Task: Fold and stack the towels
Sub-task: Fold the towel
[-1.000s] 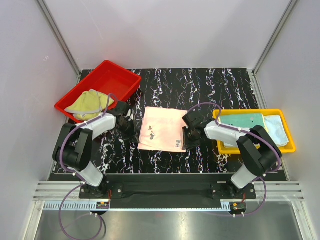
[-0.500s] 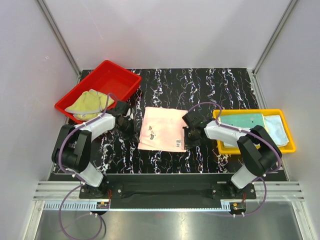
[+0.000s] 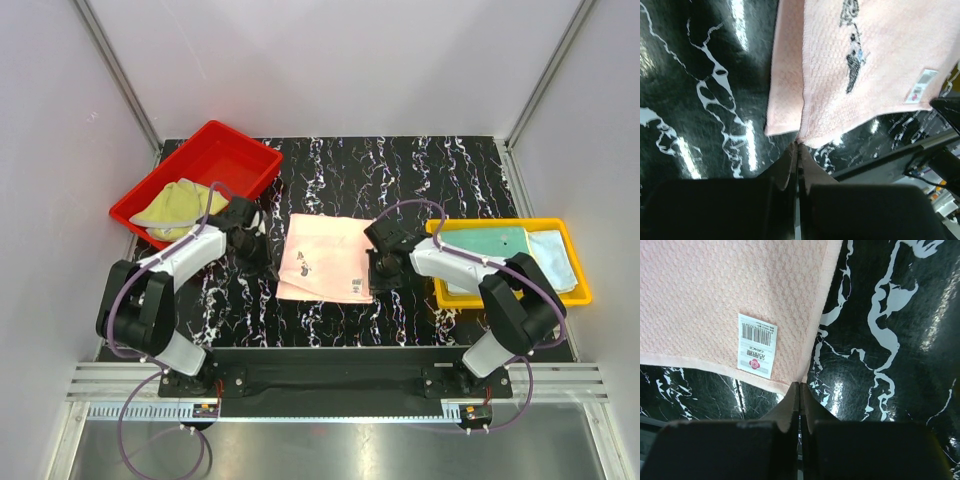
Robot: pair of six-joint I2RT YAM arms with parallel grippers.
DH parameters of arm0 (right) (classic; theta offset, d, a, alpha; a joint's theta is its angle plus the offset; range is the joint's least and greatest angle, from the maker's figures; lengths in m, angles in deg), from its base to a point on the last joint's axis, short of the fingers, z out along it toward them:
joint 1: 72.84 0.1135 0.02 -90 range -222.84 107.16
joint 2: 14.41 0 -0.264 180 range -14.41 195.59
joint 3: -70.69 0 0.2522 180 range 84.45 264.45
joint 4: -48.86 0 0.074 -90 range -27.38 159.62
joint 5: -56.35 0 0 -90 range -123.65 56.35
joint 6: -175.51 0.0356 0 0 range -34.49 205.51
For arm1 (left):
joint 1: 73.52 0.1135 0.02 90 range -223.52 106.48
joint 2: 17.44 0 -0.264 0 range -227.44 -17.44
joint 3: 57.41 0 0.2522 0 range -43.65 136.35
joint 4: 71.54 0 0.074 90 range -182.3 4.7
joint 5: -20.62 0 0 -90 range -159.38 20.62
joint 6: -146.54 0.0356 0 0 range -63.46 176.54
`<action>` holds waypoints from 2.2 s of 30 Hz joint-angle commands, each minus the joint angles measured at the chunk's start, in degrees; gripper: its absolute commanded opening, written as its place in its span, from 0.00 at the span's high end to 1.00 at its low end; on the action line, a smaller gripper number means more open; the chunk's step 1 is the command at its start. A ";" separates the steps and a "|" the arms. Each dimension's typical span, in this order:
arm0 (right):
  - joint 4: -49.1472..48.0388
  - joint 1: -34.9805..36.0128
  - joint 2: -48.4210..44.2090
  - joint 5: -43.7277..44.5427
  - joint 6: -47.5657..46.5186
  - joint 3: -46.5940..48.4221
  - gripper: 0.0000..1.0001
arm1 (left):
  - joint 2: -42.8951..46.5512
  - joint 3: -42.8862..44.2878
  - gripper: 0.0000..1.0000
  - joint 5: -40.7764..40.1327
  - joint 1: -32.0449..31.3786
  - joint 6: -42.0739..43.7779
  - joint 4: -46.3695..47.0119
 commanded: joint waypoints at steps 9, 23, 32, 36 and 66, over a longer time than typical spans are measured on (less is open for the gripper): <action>-0.66 -0.04 -4.26 2.57 2.20 -0.89 1.00 | 9.29 -7.71 1.00 -2.93 -3.82 -3.86 1.71; 0.21 -0.12 -3.64 5.29 1.15 -1.26 1.00 | 5.41 -10.81 1.00 -5.39 -3.74 -2.64 4.45; -2.28 -0.04 -9.34 -3.04 1.15 -2.09 1.00 | 14.90 -5.87 1.00 -6.62 -5.67 -4.74 -4.70; -9.96 -0.04 -8.74 -6.12 2.55 -8.36 1.00 | 13.86 -12.63 1.00 -5.93 -5.67 -5.88 0.65; -2.60 -0.04 -13.48 -1.65 -0.26 -10.92 0.71 | 12.44 -12.48 0.76 -12.05 -12.70 -8.70 -7.84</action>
